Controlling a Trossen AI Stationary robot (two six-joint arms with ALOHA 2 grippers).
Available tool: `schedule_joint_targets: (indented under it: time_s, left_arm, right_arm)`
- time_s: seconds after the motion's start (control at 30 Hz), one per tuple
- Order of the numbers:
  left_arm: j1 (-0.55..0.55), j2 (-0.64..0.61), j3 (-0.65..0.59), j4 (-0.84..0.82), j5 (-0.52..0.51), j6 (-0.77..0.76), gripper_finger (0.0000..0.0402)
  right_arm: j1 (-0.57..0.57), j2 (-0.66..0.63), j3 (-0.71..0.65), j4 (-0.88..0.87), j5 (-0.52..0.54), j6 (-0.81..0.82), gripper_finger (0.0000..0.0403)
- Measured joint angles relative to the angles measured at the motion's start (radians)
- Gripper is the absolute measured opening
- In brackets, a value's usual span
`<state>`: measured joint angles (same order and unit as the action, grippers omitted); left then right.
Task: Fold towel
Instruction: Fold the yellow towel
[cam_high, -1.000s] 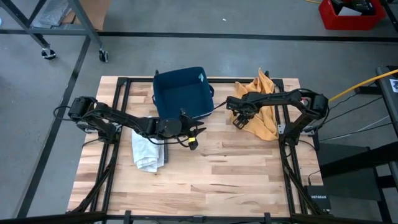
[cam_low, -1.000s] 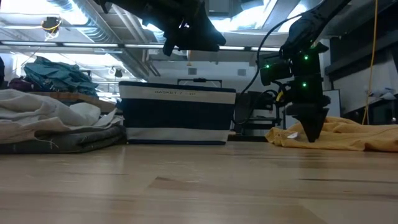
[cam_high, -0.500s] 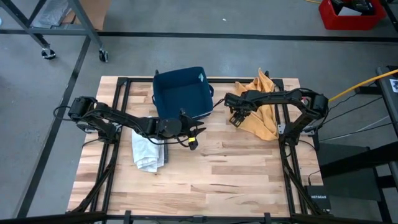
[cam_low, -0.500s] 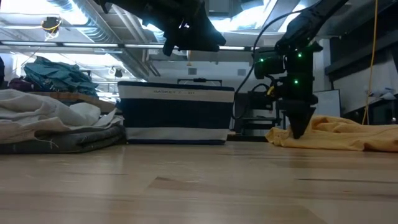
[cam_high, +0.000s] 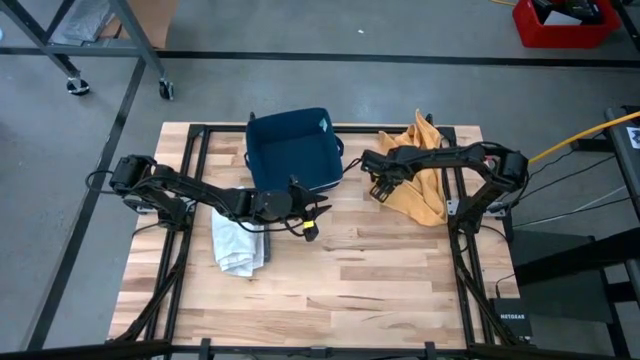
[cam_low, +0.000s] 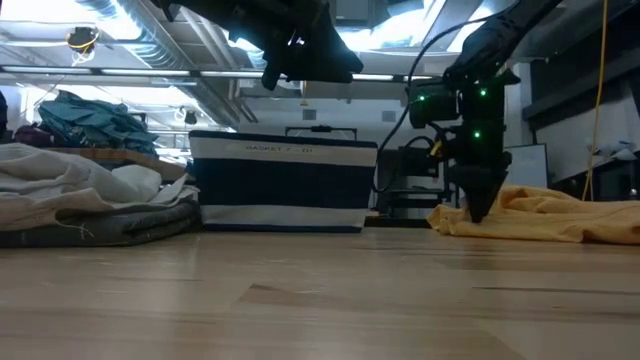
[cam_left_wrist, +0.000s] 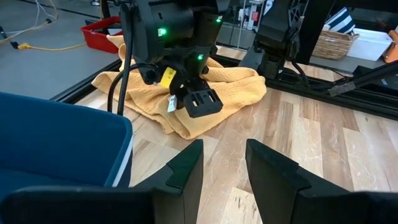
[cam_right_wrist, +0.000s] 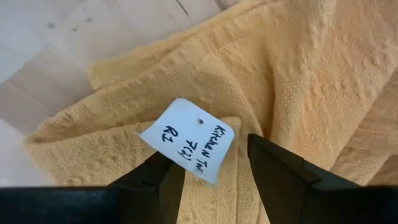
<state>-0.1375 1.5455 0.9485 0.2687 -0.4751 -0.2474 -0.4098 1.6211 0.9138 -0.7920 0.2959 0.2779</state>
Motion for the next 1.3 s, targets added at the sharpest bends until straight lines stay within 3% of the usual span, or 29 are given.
schedule_joint_targets:
  time_s: [0.67,1.13,1.3]
  left_arm:
    - [0.000,0.000,0.000,0.000,0.000,-0.013,0.0114]
    - [0.000,0.001,0.000,0.000,0.000,-0.011,0.0114]
    - [0.000,0.001,0.000,0.000,0.000,-0.013,0.0114]
  right_arm:
    - [-0.049,0.000,-0.002,-0.017,-0.160,0.005,0.0177]
    - [-0.049,-0.005,-0.092,0.046,-0.299,0.026,0.0177]
    - [-0.049,-0.005,-0.094,0.064,-0.305,0.065,0.0147]
